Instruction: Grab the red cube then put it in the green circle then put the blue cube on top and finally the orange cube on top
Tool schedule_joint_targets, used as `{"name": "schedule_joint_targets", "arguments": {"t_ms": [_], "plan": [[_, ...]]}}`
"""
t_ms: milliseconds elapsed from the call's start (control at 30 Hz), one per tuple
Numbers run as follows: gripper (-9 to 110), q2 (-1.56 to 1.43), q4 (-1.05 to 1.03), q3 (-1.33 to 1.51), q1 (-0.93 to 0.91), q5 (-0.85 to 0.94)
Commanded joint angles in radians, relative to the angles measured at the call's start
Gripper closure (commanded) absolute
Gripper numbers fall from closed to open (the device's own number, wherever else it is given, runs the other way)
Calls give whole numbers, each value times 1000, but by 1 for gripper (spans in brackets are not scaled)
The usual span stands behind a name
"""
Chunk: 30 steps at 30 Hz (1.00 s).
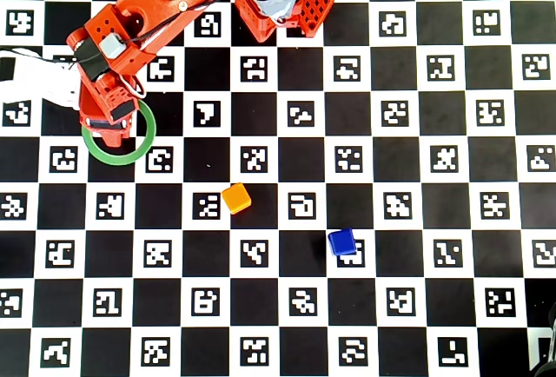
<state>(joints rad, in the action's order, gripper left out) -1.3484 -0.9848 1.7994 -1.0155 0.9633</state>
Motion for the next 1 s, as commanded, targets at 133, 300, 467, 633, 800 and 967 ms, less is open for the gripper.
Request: {"name": "schedule_joint_targets", "arguments": {"t_ms": [133, 300, 467, 633, 800, 967], "plan": [[77, -38, 21, 5, 0, -15], [73, -44, 21, 5, -3, -21], [66, -54, 21, 0, -6, -35], [59, -72, 9, -11, -11, -52], [54, -84, -11, -60, -17, -109], [53, -110, -104, -135, -18, -117]]}}
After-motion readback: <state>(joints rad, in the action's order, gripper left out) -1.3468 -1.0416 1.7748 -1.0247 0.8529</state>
